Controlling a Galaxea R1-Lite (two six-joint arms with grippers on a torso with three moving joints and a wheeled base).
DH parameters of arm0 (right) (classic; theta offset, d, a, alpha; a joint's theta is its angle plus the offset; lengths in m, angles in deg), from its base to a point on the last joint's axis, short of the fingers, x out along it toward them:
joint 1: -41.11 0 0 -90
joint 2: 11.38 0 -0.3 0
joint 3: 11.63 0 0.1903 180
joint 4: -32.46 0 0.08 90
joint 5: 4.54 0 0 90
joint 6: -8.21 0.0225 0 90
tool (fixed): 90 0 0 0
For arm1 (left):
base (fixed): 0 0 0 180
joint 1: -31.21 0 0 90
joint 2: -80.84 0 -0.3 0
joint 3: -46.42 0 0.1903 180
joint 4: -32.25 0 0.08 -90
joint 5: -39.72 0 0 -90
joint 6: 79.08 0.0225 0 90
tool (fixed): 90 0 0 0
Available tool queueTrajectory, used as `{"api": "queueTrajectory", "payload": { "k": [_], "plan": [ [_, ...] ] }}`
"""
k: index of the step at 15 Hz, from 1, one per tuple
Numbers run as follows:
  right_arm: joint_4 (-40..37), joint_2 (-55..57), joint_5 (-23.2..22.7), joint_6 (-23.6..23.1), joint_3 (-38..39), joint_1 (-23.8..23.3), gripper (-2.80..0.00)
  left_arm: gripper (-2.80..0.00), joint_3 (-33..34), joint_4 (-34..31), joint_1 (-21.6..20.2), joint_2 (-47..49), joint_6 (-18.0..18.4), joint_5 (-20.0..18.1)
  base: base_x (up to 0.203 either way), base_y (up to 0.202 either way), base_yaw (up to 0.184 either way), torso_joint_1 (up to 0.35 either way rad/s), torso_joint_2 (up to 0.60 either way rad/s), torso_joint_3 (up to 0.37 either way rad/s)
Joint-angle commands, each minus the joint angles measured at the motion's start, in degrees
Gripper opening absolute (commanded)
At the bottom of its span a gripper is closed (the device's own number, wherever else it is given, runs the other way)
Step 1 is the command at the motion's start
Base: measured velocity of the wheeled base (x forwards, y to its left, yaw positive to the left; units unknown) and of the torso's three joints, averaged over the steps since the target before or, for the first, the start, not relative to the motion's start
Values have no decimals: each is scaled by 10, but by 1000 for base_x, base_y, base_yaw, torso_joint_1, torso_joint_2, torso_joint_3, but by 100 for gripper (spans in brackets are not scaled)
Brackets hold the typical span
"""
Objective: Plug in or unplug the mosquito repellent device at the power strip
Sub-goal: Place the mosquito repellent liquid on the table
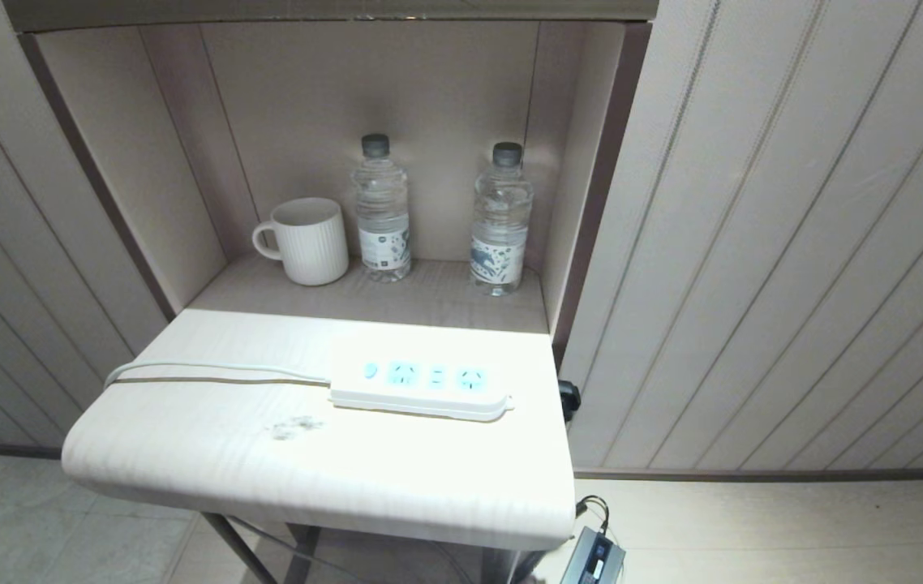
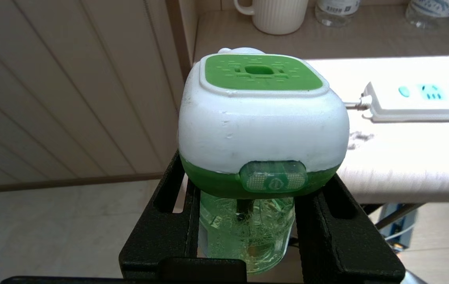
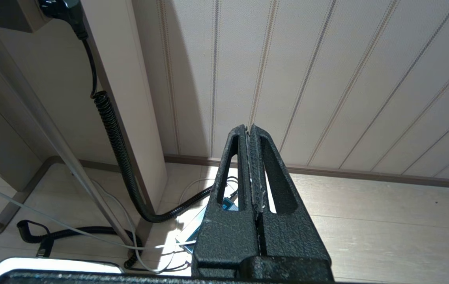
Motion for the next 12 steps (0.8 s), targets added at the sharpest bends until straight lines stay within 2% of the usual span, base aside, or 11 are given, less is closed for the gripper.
{"api": "queueTrajectory", "payload": {
  "k": [1, 4, 7, 10, 11, 12],
  "plan": [
    [0, 0, 0, 0, 0, 0, -280, -280, -25, 10, 1, 95, -15, -5, 0, 0, 0, 0, 0, 0],
    [-1, 0, 0, 0, 0, 0, -280, -280, -55, 73, 19, 145, -39, -12, 0, 0, 0, 0, 0, 0],
    [0, 0, 0, 0, 0, 0, -280, -280, -69, 120, 63, 188, -39, -7, 0, 0, 0, 0, 0, 0],
    [0, 0, 0, 0, 0, 0, -280, -280, -1, 249, 118, 222, -38, -3, 0, 0, 0, 0, 0, 0],
    [0, 0, -1, 0, 0, 0, -280, -280, 14, 278, 121, 233, -38, 1, 0, 0, 0, 0, 0, 0],
    [-1, 0, -1, 0, 0, 0, -280, -280, 43, 348, 122, 258, -37, 4, 0, 0, 0, 0, 0, 0]
  ]
}}
